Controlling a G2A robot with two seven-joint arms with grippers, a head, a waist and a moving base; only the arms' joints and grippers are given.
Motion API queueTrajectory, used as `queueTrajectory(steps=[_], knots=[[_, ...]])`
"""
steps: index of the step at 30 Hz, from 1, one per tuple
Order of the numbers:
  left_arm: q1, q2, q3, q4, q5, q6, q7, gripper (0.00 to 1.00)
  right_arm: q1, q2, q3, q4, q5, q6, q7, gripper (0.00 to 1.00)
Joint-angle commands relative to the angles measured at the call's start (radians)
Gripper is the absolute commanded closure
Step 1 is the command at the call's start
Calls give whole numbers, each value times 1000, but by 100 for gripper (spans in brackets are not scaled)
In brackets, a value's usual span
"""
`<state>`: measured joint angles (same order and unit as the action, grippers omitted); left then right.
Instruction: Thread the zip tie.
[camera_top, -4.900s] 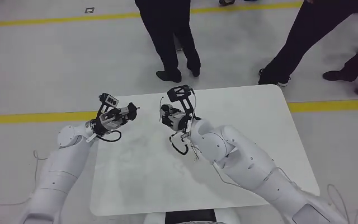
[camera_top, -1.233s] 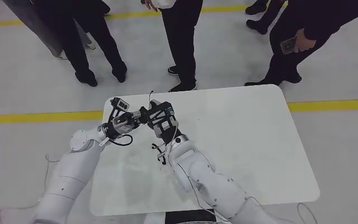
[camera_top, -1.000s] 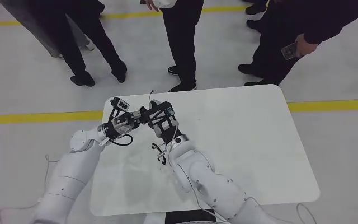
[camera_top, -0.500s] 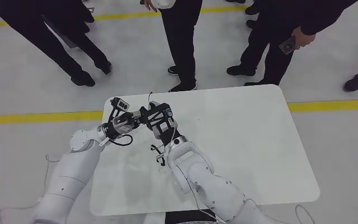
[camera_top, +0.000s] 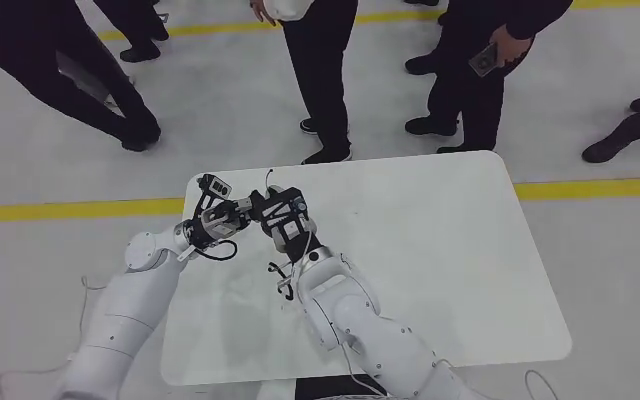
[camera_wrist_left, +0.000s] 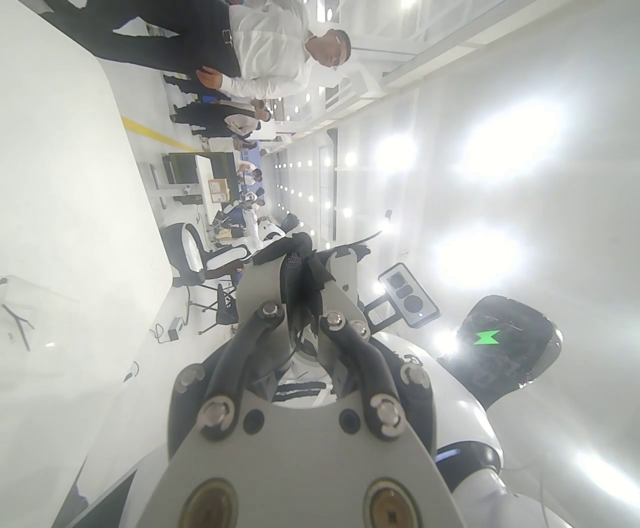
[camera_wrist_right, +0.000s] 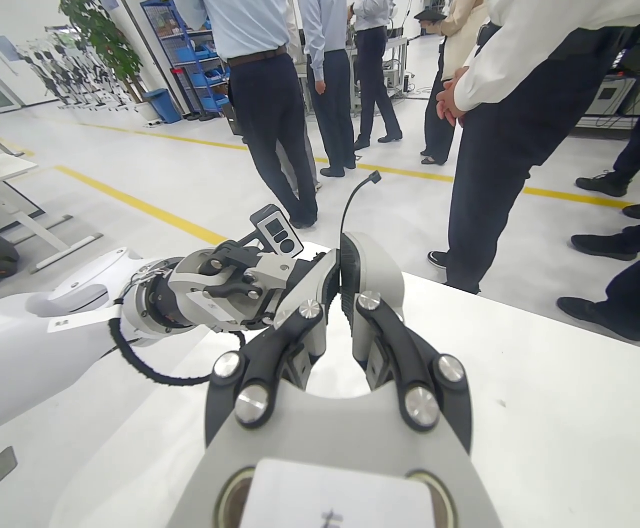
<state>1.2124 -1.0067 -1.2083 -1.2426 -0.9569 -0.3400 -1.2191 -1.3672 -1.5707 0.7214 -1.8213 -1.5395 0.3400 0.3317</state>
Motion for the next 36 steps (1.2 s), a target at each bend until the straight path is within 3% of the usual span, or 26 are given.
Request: queueTrajectory(steps=[1,36], knots=[[0,0,0,0,0,0,0,100,-4,-1,1,-1,-5,-1,1,100],[0,0,0,0,0,0,0,100,-35,-23,26,20,1,-35,-19,100]])
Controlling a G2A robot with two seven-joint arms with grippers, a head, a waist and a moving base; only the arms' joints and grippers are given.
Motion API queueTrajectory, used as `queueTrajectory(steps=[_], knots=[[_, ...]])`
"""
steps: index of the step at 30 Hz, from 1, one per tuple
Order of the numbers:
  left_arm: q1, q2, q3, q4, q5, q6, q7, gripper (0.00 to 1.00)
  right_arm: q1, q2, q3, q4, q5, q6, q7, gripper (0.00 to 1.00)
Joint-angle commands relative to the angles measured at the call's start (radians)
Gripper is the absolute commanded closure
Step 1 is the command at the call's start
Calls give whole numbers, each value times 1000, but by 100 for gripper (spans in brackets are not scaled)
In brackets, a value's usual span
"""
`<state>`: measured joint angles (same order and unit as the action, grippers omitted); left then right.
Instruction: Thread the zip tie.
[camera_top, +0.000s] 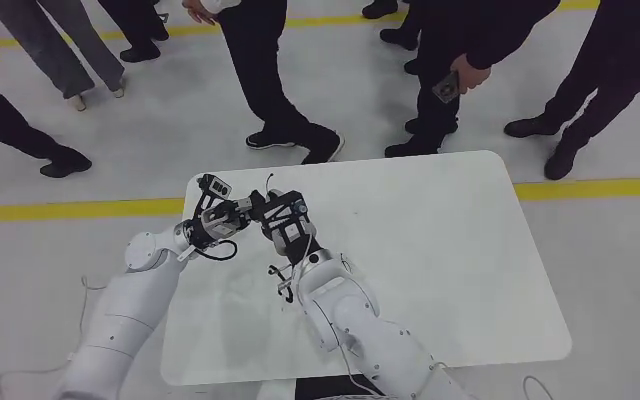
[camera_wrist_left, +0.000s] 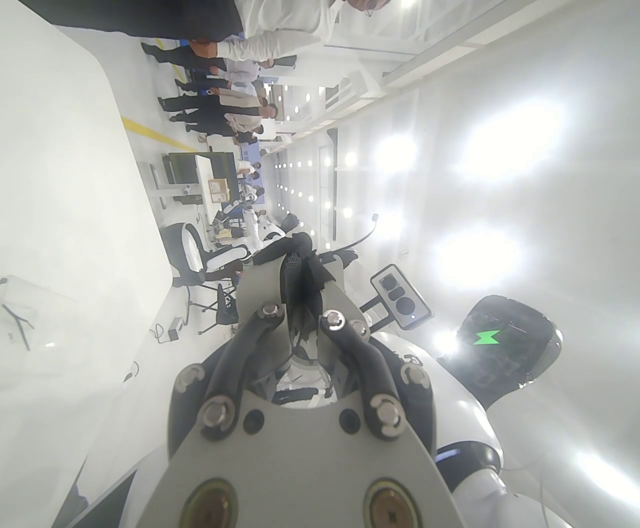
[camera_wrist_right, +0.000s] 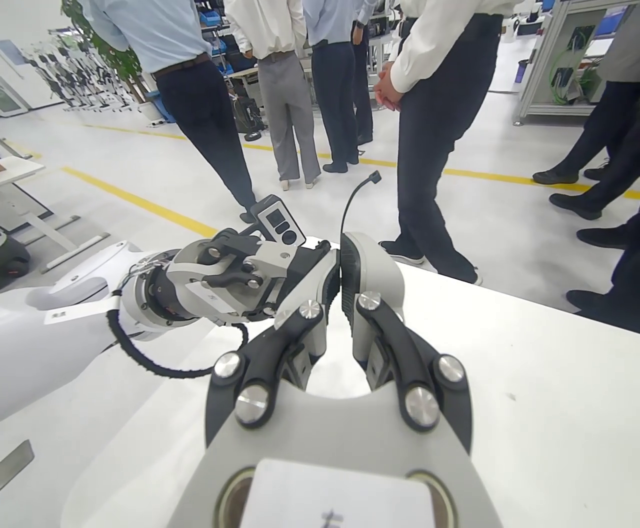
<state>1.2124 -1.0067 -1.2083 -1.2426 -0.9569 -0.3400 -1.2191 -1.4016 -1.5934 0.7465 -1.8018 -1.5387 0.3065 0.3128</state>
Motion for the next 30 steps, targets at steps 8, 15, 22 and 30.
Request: queueTrajectory(steps=[8,15,22,30], knots=[[0,0,0,0,0,0,0,100,-5,-2,10,-3,-3,-18,-5,0],[0,0,0,0,0,0,0,100,-30,3,23,-37,-31,-39,-19,0],[0,0,0,0,0,0,0,100,-52,55,58,-70,-31,-147,-107,0],[5,-2,1,-3,-16,17,29,100,-52,55,58,-70,-31,-147,-107,0]])
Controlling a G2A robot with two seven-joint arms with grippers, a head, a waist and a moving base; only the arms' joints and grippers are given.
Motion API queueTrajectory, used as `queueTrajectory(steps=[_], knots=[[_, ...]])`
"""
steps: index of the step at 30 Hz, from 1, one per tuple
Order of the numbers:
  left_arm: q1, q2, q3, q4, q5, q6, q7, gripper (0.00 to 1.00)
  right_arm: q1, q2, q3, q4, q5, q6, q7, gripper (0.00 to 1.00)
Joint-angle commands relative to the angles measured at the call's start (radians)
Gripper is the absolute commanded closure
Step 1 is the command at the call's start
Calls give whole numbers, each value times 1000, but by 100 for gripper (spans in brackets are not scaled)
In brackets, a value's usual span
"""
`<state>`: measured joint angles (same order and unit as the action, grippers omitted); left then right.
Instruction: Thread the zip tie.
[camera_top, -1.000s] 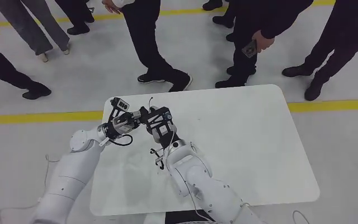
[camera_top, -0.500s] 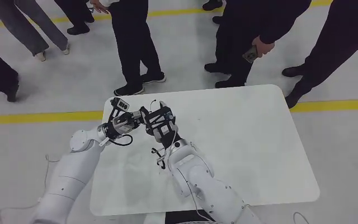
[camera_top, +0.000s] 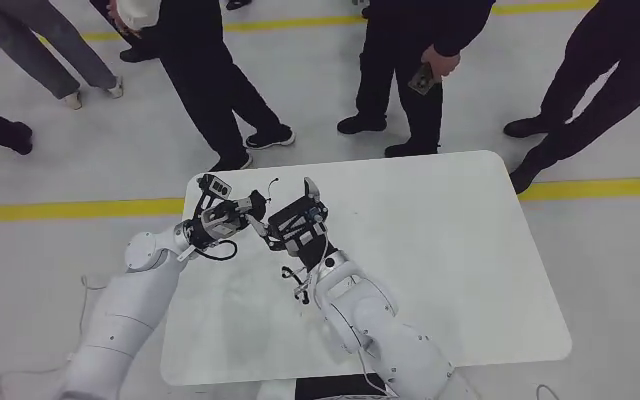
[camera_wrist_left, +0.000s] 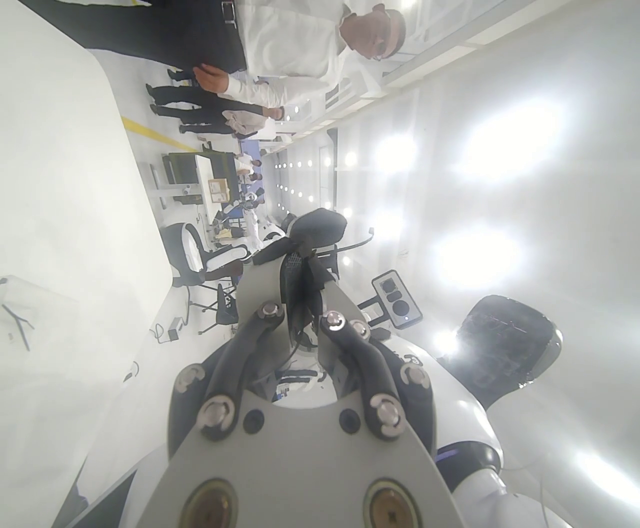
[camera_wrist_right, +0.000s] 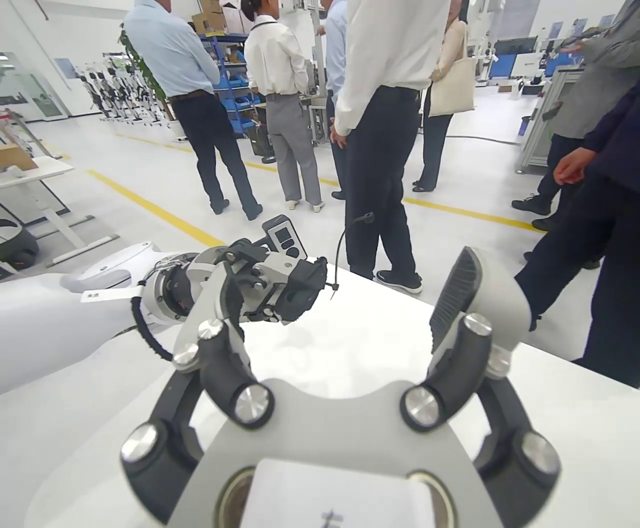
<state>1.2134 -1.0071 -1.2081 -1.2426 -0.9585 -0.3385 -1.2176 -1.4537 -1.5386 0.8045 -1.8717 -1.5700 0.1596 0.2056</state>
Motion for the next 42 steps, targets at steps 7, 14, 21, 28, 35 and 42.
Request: queueTrajectory(steps=[7,14,21,28,35,42], knots=[[52,-8,-29,-17,-235,214,140,100,88,56,-8,77,0,-8,-97,0],[79,-7,-53,-27,-363,414,143,100,247,172,-160,166,0,130,-156,0],[82,-12,-59,-47,-390,396,140,100,311,215,-234,180,0,180,-162,0],[103,-17,-65,-67,-509,521,232,100,310,216,-231,184,0,172,-164,0],[141,-16,-89,-117,-612,678,295,100,394,236,-297,243,0,180,-217,0],[161,-37,-83,-156,-612,678,318,100,472,233,-316,286,0,180,-218,0]])
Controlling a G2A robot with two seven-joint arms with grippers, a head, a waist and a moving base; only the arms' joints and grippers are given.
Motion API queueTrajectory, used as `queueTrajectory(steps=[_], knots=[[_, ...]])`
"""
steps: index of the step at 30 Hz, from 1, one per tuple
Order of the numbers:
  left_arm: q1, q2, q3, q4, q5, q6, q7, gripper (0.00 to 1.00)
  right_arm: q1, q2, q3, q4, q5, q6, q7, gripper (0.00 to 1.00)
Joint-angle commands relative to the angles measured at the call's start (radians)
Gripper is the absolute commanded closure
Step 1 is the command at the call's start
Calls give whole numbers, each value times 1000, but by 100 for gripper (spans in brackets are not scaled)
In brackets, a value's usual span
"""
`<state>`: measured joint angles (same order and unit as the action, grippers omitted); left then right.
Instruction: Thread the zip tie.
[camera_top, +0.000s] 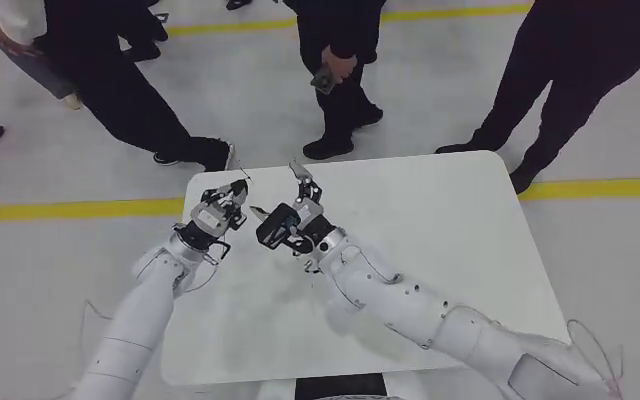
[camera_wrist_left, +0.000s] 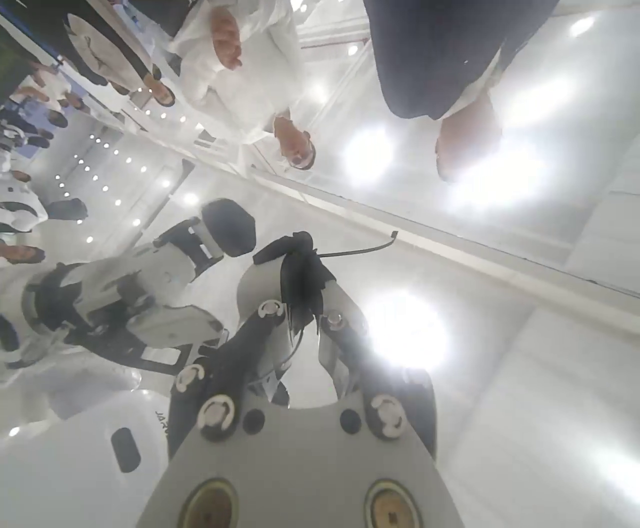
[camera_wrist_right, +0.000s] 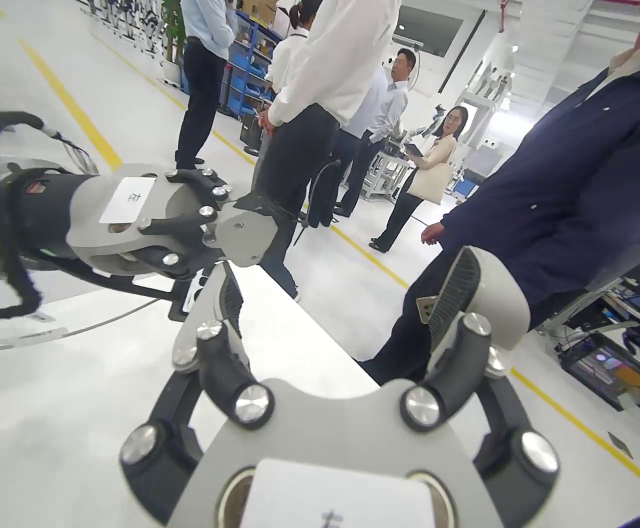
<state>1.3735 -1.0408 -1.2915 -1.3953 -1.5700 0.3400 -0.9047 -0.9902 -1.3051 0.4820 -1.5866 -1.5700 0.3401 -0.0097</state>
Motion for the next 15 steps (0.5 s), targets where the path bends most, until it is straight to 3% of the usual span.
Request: queueTrajectory(steps=[1,8,15], knots=[[1,-6,2,-9,0,0,7,100,8,0,7,1,0,0,-2,0],[16,-33,-3,-44,0,0,7,100,6,0,9,5,0,-2,-2,0],[22,-55,-12,-48,0,0,7,100,12,3,21,24,0,0,-10,0]])
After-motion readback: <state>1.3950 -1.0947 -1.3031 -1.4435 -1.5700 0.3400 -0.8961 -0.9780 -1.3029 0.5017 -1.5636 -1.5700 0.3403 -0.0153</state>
